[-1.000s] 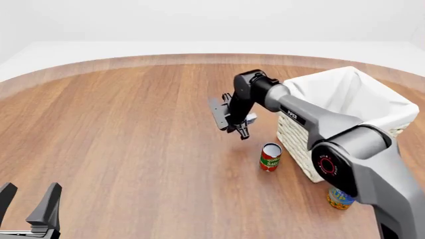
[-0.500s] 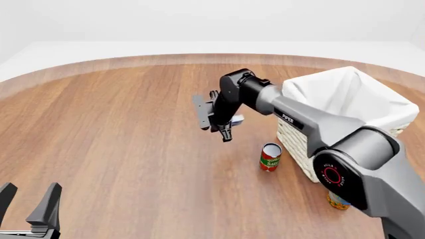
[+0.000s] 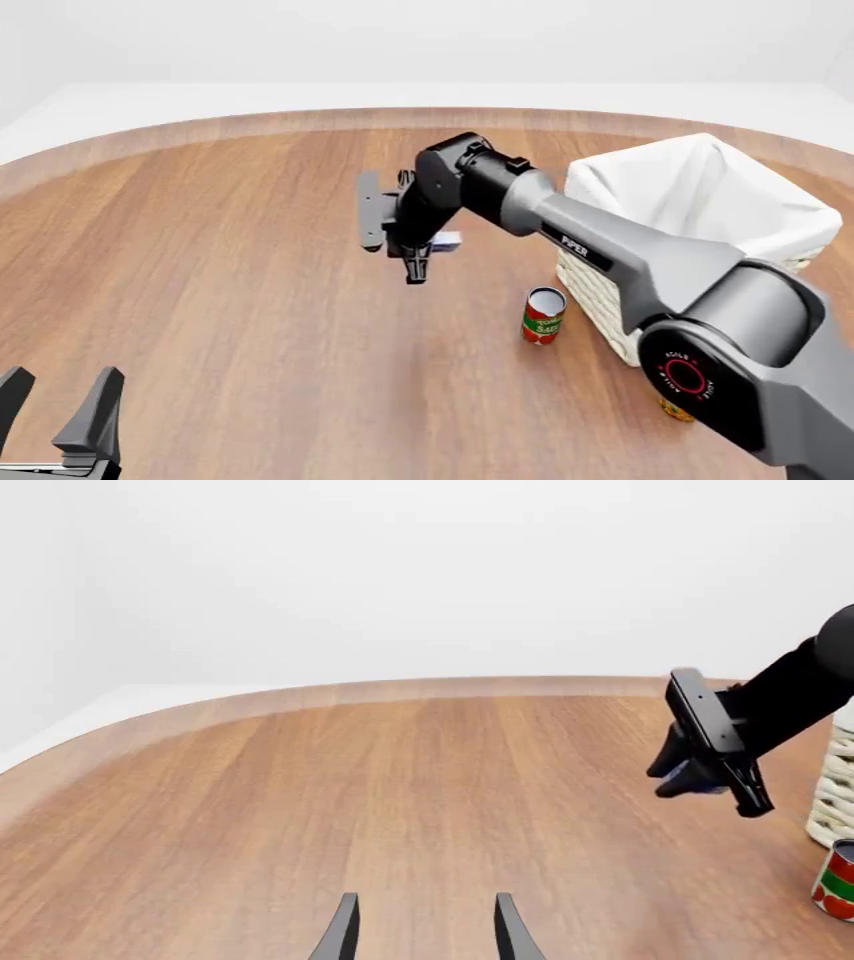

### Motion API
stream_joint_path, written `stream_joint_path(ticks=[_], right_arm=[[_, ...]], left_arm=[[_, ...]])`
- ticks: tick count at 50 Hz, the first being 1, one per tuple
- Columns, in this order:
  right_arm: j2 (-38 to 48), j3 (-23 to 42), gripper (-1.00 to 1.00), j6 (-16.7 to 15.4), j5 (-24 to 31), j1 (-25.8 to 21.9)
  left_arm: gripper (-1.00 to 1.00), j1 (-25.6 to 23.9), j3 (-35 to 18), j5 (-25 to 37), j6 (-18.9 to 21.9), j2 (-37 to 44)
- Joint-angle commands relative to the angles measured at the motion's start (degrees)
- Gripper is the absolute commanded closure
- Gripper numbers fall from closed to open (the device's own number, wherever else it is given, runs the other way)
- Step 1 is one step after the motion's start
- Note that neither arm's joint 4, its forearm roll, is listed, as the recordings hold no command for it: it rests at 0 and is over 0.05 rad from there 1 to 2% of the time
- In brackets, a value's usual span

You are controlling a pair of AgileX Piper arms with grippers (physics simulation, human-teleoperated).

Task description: Pick up the alphabet soup and the cream cheese box, and put them in the basket.

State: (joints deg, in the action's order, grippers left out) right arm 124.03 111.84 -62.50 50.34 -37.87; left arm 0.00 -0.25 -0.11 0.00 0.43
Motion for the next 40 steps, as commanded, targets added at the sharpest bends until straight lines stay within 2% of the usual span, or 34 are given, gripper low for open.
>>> stream_joint_path(ticks=[1, 14, 19, 21, 26, 35, 36, 38, 40], right_arm=[[-2.0, -1.6, 1.0, 4.6, -2.8, -0.9], [-5.2, -6.7, 1.0, 7.5, -6.6, -1.1], [-8.1, -8.6, 1.0, 11.6, -7.8, -2.7], [-8.4, -9.4, 1.0, 11.6, -8.4, -2.5], [-11.1, -12.9, 1.0, 15.1, -11.0, -4.3], [-14.4, -16.8, 1.0, 18.5, -14.1, -5.3], [-15.7, -17.8, 1.0, 20.6, -15.0, -6.4], [-15.8, -18.1, 1.0, 20.7, -15.2, -6.4], [-17.0, -19.0, 1.0, 22.6, -16.1, -7.2]], left_arm=[[-1.0, 0.0, 0.0, 0.0, 0.0, 0.0], [-1.0, 0.0, 0.0, 0.0, 0.0, 0.0], [-1.0, 0.0, 0.0, 0.0, 0.0, 0.0], [-1.0, 0.0, 0.0, 0.0, 0.0, 0.0], [-1.0, 0.0, 0.0, 0.0, 0.0, 0.0], [-1.0, 0.0, 0.0, 0.0, 0.0, 0.0], [-1.0, 0.0, 0.0, 0.0, 0.0, 0.0], [-1.0, 0.0, 0.0, 0.0, 0.0, 0.0], [-1.0, 0.0, 0.0, 0.0, 0.0, 0.0]])
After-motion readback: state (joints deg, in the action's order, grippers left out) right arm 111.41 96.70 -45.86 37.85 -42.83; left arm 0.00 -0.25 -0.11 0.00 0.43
